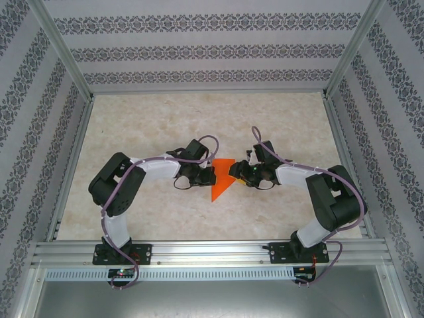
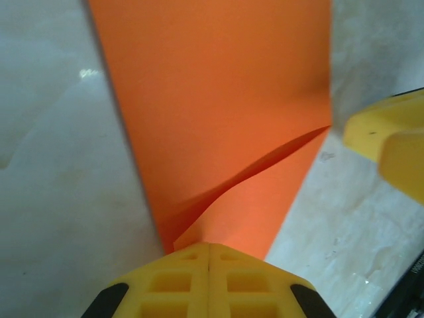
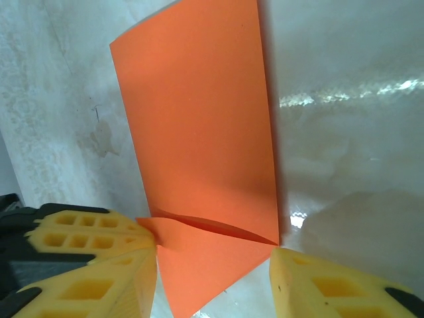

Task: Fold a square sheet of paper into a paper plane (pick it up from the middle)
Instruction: Third fold the triangle at the center of the table, then fourth fold the wing at the center of the table.

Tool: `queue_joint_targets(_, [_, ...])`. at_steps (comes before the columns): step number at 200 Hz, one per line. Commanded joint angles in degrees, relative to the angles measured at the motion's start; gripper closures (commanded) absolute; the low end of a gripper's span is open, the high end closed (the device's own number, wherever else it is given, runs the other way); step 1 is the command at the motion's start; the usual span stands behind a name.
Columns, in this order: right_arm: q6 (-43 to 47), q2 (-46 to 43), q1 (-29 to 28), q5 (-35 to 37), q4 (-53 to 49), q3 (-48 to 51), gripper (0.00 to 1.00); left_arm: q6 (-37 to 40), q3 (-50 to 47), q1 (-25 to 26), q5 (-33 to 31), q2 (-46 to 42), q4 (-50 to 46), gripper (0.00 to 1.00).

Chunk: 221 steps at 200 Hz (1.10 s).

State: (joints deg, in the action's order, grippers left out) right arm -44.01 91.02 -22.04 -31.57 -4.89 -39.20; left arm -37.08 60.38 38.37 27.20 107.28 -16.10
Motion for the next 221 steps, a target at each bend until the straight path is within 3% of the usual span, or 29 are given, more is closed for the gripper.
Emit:
queue_joint_targets(1, [-0.4,0.4,-0.6,0.7,0.6,0.4,0.51,0.2,0.9,-0.1,-1.4,1.2,0.5,0.96])
queue_joint_targets(221, [-2.3,2.1,-1.7,-3.1,7.0,-0.5,0.52,1.3,-0.8,-0.1,-1.1,3.0,-1.0,0.97])
